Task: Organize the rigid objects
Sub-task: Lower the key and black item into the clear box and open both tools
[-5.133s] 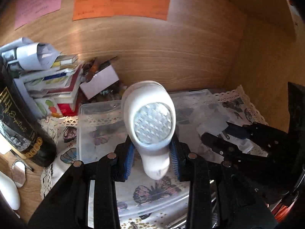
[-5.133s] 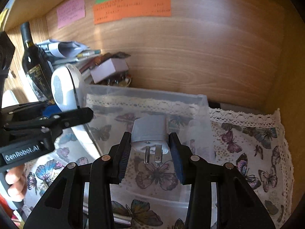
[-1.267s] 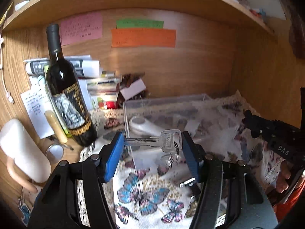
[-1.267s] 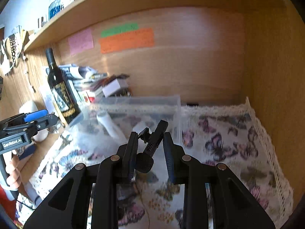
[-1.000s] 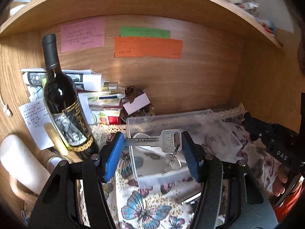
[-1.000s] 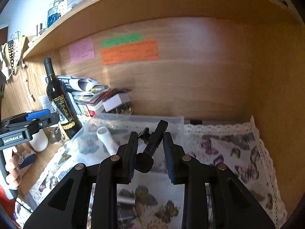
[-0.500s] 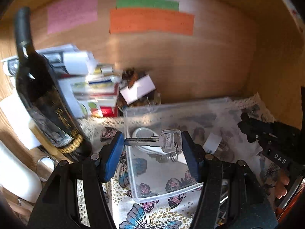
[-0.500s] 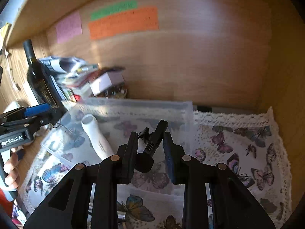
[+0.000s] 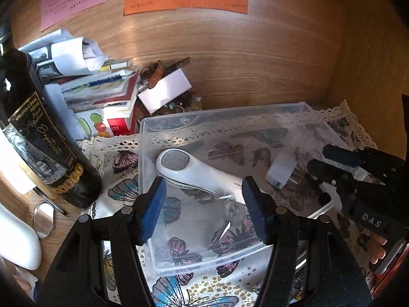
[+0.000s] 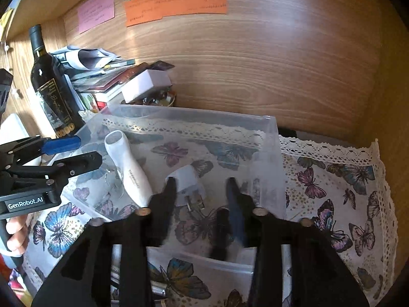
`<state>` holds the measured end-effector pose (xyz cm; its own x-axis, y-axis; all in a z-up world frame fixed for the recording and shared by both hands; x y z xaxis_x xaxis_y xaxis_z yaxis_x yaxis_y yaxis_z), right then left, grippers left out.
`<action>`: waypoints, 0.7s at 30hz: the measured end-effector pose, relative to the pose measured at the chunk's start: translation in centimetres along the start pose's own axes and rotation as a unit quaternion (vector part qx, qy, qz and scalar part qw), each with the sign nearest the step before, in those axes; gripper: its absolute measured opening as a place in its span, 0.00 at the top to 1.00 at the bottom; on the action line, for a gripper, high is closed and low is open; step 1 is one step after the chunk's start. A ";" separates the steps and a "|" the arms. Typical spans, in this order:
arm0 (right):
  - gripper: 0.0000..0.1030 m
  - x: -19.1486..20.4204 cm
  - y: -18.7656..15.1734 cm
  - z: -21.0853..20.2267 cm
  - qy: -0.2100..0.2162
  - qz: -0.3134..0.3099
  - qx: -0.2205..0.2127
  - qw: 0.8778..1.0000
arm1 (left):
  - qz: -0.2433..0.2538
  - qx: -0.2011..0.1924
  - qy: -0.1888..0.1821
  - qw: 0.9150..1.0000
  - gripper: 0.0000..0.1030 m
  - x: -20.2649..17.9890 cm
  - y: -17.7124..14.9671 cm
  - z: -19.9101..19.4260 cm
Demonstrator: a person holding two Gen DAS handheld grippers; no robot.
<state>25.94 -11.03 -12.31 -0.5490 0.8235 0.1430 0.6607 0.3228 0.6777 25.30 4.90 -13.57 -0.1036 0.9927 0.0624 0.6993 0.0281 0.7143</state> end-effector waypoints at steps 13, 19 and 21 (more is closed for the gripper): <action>0.39 1.9 0.4 -6.2 -0.007 -0.010 -0.066 0.998 | 0.003 -0.050 0.007 0.999 0.10 0.3 -0.5 -6.2; 0.37 2.9 -1.9 -7.5 -0.001 -0.014 -0.060 0.998 | 0.019 -0.041 -0.006 0.999 0.09 -0.7 -2.9 -7.2; 0.37 3.1 -2.9 -7.6 -0.003 -0.013 -0.054 0.998 | 0.025 -0.033 -0.013 0.999 0.09 -1.2 -3.9 -7.0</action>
<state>18.41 -12.98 -8.32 -0.5624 0.8181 0.1199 0.5869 0.2928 0.7549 17.78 2.78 -11.53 -0.0501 0.9954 0.0816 0.6554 -0.0289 0.7547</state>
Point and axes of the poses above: each gripper's, at about its wrist camera, not at the fingertips, and z roughly the way its jaws point, x to its left, y to its top, the point moved 6 cm from there along z, roughly the way its jaws point, and after that the axes turned 8 degrees about y, right-handed, at the moved point
